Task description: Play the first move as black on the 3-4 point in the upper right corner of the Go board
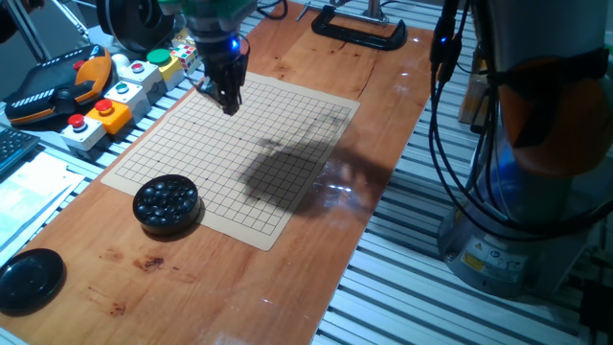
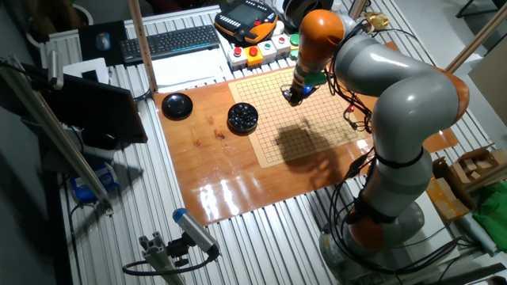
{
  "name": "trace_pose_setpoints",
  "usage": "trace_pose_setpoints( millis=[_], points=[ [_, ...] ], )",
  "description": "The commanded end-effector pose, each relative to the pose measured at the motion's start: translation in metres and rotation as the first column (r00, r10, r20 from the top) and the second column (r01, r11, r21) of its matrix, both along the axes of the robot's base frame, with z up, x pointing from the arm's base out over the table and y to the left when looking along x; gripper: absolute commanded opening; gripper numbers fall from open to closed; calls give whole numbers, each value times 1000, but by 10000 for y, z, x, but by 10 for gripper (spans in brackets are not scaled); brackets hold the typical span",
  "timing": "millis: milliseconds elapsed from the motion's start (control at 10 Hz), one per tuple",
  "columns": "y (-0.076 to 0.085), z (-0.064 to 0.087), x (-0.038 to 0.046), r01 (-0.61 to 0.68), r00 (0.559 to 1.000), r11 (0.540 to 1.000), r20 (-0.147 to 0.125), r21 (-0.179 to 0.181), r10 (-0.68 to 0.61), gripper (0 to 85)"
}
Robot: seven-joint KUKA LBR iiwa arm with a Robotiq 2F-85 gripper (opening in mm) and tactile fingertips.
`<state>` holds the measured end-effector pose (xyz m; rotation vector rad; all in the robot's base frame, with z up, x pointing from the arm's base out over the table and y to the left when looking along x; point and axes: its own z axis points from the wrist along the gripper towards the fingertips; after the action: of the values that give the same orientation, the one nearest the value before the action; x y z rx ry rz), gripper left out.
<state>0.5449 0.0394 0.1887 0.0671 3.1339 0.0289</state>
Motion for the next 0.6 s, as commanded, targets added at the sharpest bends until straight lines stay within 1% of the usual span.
trace_pose_setpoints(
  millis=[0,400,500],
  points=[
    [19,-29,8,7,1000,1000,4,0,-7,7],
    [92,-129,41,30,1000,1000,6,8,-30,7],
    [114,-143,44,38,999,999,4,5,-38,7]
  ],
)
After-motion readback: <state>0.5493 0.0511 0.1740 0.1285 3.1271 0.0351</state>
